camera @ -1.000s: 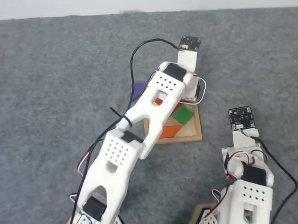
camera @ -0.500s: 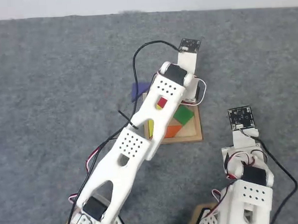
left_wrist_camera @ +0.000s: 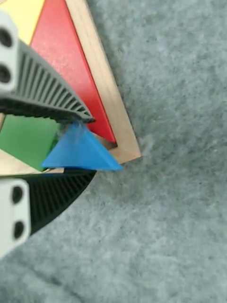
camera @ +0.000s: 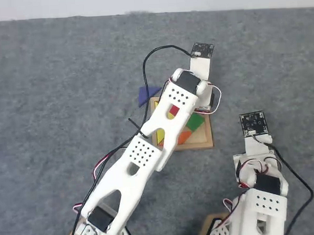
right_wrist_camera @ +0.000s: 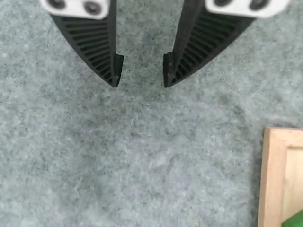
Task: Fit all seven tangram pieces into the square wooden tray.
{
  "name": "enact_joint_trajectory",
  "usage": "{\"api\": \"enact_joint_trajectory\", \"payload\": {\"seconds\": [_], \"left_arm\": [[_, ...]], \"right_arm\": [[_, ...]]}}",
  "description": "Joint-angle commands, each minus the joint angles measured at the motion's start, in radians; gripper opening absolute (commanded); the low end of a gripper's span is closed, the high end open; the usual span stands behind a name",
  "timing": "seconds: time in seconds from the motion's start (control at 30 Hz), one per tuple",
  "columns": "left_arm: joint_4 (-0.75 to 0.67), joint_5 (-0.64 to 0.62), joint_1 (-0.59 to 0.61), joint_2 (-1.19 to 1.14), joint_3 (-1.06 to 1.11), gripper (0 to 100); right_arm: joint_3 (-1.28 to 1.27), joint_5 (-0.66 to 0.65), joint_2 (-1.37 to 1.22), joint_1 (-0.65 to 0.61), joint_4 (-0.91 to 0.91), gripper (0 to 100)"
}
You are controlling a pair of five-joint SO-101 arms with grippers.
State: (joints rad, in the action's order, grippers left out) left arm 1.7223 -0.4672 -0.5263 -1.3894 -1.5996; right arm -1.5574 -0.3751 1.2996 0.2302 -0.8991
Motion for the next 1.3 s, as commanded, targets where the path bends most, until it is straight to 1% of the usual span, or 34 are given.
{"api": "enact_joint_trajectory", "payload": {"seconds": [0.0, 0.13, 0.4, 0.47, 0.57, 0.83, 0.9, 1.0, 1.07, 1.17, 1.27], "left_arm": [[0.037, -0.015, -0.003, 0.025, -0.025, 10], [0.037, -0.015, -0.006, 0.057, 0.053, 13], [0.034, -0.037, 0.0, 0.21, 0.209, 14], [0.034, -0.041, 0.002, 0.235, 0.236, 16], [0.034, -0.054, 0.009, 0.249, 0.246, 19], [0.029, -0.029, 0.02, 0.259, 0.24, 19], [0.034, -0.014, 0.046, 0.259, 0.186, 19], [0.035, 0.072, 0.109, 0.261, 0.062, 19], [0.035, 0.132, 0.178, 0.275, -0.007, 17], [0.032, 0.226, 0.288, 0.29, -0.015, 16], [0.029, 0.315, 0.376, 0.281, 0.048, 16]], "right_arm": [[0.04, 0.012, 0.018, -0.012, 0.035, 15.8], [0.038, 0.012, 0.013, -0.008, 0.047, 15.8], [0.037, 0.012, 0.013, -0.01, 0.047, 15.8], [0.037, 0.012, 0.013, -0.01, 0.047, 15.8], [0.037, 0.012, 0.013, -0.012, 0.047, 15.8], [0.037, 0.012, 0.012, -0.012, 0.047, 15.8], [0.037, 0.012, 0.012, -0.013, 0.047, 15.8], [0.037, 0.012, 0.012, -0.013, 0.047, 15.8], [0.037, 0.012, 0.012, -0.013, 0.047, 15.8], [0.037, 0.012, 0.012, -0.015, 0.047, 15.8], [0.037, 0.012, 0.013, -0.016, 0.047, 15.8]]}}
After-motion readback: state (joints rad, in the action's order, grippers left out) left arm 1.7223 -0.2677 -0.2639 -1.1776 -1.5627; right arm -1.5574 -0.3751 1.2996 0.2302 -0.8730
